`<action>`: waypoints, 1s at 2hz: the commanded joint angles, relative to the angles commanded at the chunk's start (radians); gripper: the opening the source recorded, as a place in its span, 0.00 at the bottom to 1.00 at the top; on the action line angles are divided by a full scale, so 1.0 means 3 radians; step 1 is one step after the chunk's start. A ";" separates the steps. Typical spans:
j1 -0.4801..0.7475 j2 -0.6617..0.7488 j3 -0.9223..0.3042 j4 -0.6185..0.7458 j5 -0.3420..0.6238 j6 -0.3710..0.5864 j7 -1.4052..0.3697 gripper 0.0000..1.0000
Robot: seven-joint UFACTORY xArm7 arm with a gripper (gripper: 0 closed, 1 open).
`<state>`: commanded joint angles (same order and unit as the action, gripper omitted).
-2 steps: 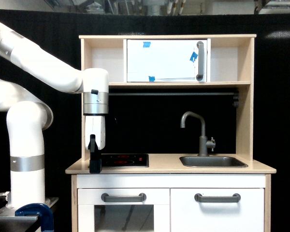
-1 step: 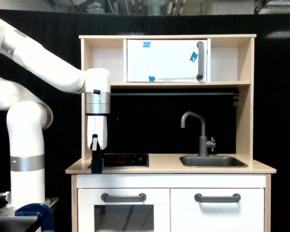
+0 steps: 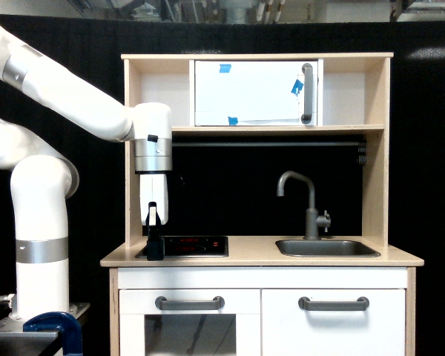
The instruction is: Turn on the faucet
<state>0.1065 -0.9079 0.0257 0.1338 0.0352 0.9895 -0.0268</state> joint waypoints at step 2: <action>0.1716 0.1100 -0.3060 0.0939 0.0822 -0.0549 -0.5091 1.00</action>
<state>0.6214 -0.5779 -0.8924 0.4153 0.2819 0.8247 -1.5540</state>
